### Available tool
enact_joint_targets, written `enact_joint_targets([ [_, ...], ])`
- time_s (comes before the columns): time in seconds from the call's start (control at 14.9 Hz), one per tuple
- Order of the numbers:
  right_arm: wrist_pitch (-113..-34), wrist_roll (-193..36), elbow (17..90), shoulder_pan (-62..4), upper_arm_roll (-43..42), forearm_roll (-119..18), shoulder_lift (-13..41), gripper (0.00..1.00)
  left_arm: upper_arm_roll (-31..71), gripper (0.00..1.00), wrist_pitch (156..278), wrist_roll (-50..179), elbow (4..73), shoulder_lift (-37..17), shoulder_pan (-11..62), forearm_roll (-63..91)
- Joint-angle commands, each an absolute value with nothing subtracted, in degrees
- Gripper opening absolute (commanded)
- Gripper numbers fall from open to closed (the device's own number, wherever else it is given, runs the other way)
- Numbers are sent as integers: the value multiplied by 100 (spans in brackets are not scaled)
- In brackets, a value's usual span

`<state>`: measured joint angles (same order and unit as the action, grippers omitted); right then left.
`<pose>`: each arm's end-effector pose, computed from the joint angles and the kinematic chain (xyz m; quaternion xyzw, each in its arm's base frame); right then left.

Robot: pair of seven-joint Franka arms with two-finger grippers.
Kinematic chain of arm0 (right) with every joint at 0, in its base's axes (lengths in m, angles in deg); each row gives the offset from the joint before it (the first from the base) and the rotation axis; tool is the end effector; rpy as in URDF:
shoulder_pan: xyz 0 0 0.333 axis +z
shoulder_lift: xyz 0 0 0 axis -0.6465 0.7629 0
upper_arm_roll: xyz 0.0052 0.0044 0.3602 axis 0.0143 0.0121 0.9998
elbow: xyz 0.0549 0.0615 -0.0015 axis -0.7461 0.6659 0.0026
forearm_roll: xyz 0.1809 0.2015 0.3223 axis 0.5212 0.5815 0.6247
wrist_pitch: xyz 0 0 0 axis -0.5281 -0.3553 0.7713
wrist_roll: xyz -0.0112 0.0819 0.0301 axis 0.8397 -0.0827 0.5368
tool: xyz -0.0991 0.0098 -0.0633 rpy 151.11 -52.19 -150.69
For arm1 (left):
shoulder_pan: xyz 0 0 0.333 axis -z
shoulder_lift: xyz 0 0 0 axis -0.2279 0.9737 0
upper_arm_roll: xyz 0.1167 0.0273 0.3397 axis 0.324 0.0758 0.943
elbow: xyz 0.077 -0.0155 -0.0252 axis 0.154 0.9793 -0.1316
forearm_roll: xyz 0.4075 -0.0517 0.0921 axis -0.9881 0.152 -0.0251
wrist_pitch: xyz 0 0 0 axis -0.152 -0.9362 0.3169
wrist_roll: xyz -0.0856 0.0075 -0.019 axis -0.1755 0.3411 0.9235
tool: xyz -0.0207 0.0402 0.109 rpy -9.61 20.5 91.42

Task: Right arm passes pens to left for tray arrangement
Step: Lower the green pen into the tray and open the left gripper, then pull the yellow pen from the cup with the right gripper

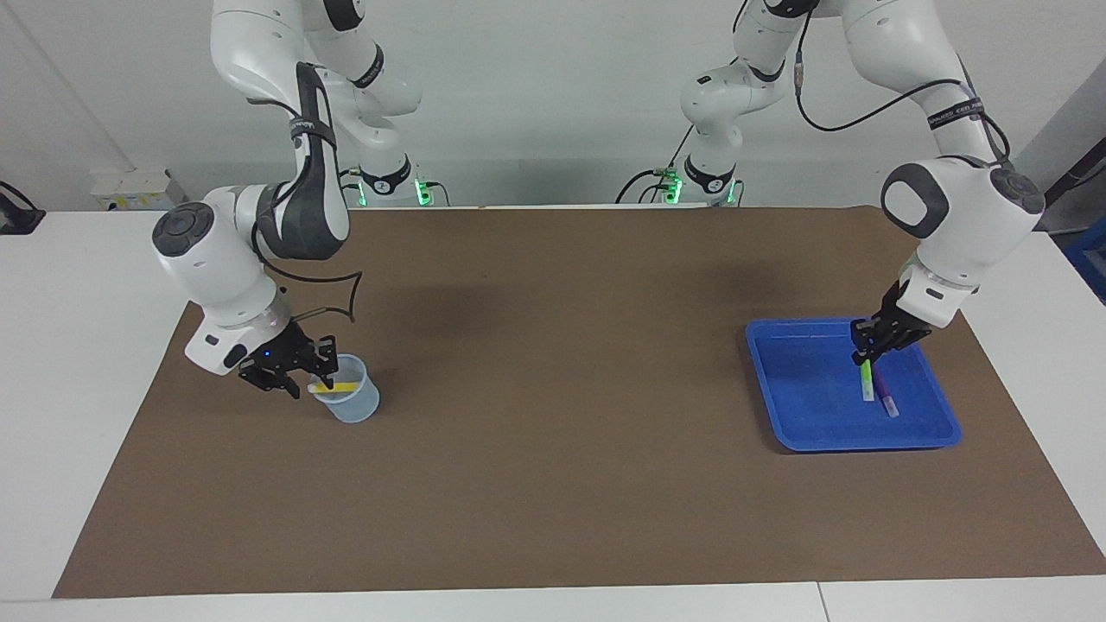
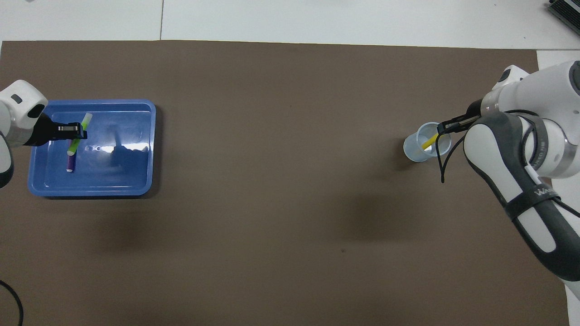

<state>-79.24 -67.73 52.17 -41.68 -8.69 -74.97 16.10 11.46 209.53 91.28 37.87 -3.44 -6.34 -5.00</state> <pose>0.6791 -0.0192 0.4078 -0.9915 -0.1199 -0.0348 0.0362 0.6599 0.0941 0.3881 0.9958 0.0038 0.0714 0.0576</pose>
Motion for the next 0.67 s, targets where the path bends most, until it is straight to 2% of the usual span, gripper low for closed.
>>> enact_joint_targets([
  [0.0,-7818,-6748,5185,-4239,-832,-7547,1606,38,1083,0,21368,9234,3812,-81,-713,-599],
  [0.2,-7818,-6748,5185,-4239,-832,-7547,1615,35,1091,0,21387,9234,3909,-71,-704,-599],
  [0.6,-7740,-6730,5159,-4248,-824,-7547,1615,7,1091,0,21651,9243,4234,-80,-748,-599],
])
